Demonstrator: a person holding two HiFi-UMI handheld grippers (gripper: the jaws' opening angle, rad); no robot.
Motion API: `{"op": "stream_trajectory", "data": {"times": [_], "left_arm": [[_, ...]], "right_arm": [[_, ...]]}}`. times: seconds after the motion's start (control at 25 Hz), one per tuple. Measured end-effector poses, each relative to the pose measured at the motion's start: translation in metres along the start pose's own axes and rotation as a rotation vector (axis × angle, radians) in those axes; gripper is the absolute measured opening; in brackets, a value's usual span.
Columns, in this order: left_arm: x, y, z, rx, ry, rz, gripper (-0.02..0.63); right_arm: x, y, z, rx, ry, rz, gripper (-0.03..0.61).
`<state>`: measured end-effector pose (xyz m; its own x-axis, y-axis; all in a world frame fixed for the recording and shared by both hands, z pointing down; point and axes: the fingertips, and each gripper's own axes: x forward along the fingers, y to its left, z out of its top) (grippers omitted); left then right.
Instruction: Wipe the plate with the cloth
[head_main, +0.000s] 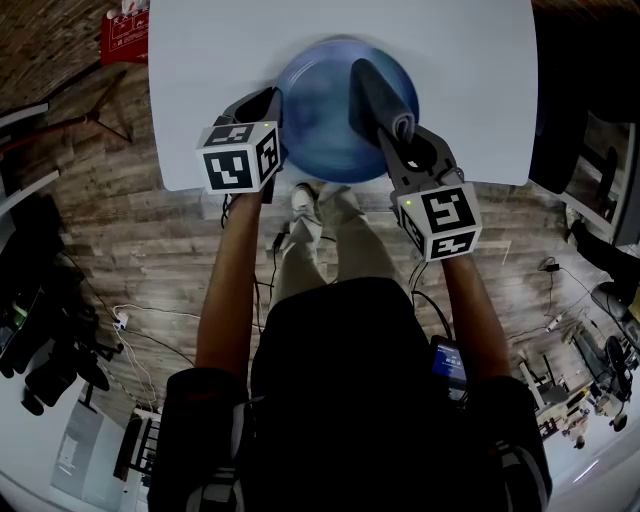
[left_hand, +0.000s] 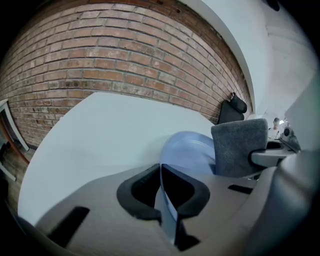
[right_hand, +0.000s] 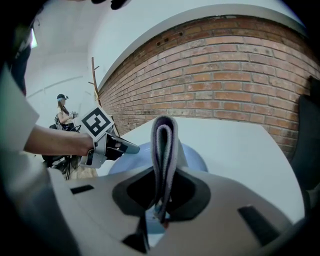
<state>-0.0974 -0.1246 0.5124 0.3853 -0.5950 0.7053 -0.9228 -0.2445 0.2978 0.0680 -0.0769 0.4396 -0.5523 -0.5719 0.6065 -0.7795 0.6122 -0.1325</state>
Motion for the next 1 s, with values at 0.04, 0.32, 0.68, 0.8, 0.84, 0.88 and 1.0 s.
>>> {"op": "stream_trajectory", "data": {"times": [0.04, 0.32, 0.68, 0.8, 0.84, 0.88, 1.0], "left_arm": [[0.000, 0.000, 0.000, 0.001, 0.001, 0.000, 0.028], [0.000, -0.003, 0.000, -0.001, 0.004, -0.006, 0.028], [0.000, -0.004, 0.000, -0.017, 0.002, -0.012, 0.028], [0.001, -0.004, 0.000, -0.015, 0.001, -0.013, 0.028], [0.001, -0.005, 0.000, -0.015, 0.001, -0.015, 0.028], [0.001, -0.005, 0.000, -0.015, 0.001, -0.016, 0.028], [0.001, -0.003, 0.000, -0.016, -0.002, -0.015, 0.028]], "right_arm": [[0.001, -0.001, 0.003, -0.013, 0.000, 0.001, 0.052], [0.004, -0.008, 0.021, -0.158, 0.005, -0.014, 0.052], [0.017, -0.014, 0.036, -0.404, 0.059, -0.015, 0.052], [0.025, -0.013, 0.031, -0.537, 0.122, -0.029, 0.054], [0.029, -0.012, 0.028, -0.571, 0.144, -0.025, 0.052], [0.033, -0.010, 0.024, -0.594, 0.167, -0.015, 0.052], [0.045, -0.004, 0.012, -0.650, 0.227, 0.017, 0.052]]}}
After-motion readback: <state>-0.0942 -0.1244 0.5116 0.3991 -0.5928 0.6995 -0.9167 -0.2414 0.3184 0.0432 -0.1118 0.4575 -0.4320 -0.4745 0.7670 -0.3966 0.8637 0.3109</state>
